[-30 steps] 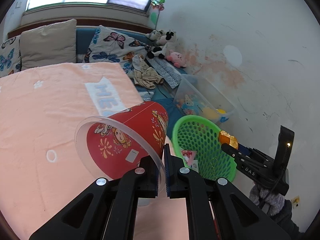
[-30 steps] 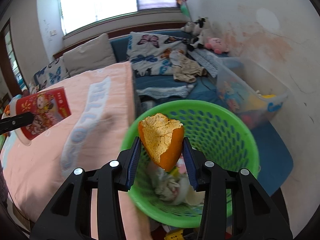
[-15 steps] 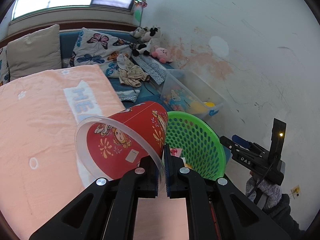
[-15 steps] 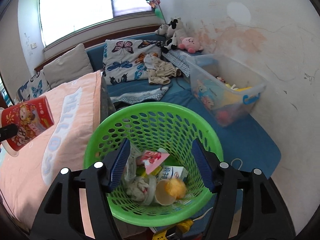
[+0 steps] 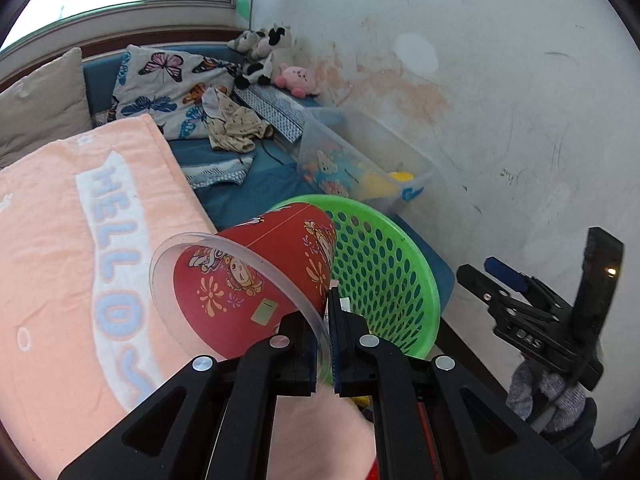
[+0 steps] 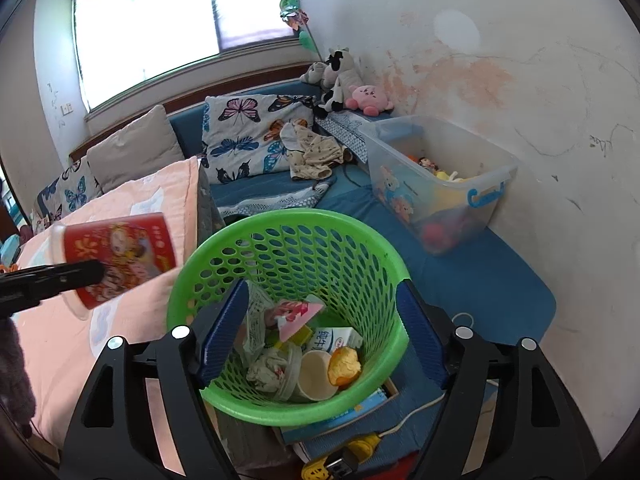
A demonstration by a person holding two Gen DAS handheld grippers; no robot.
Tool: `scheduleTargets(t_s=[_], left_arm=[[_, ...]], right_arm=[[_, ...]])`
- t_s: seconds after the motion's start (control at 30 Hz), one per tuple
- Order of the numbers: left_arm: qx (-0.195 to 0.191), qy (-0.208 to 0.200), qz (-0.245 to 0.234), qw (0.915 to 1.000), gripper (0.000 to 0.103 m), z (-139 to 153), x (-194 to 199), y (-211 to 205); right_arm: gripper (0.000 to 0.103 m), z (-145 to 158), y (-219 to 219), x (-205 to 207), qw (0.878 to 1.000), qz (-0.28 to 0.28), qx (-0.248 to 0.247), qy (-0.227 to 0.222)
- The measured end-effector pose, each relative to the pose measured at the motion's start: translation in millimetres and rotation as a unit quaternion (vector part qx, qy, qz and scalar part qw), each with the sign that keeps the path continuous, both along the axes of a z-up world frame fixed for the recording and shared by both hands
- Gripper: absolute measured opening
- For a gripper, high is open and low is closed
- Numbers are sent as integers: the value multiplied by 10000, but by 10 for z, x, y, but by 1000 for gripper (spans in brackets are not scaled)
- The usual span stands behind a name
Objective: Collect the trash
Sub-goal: 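Carry the red cup and orange peel to the green basket and release them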
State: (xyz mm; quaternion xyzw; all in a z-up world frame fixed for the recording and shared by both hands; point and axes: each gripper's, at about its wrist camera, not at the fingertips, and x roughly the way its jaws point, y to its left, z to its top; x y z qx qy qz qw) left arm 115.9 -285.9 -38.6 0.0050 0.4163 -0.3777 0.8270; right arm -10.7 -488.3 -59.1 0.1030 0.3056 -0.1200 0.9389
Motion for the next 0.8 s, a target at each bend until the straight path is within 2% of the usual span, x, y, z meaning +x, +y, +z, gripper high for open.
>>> scheduleTargets(t_s=[0.43,0.57,0.63,0.67,0.7,0.8], left_arm=[[412,212,-126,9988,8,-240,149,-534],[507,263,-81,9983,17,-314,165,-583],[512,263,-69,9983,27,-330,155,-577],[522,251,-64,9983,41,-327,150,-580],[541,180,-16,9984,46,-317,141,-569],[528,147,4,9985,51,-295,132,-527]], right_arm=[[85,-55,-6,-163,9999,-12,124,-23],[90,-78,-22,-205,9998,-43,167,-29],[92,-85,-31,-222,9998,-55,193,-39],[93,-89,-34,-228,9997,-65,216,-48],[94,-94,-35,-235,9997,-78,228,-56],[96,-97,-21,-242,9995,-117,268,-101]])
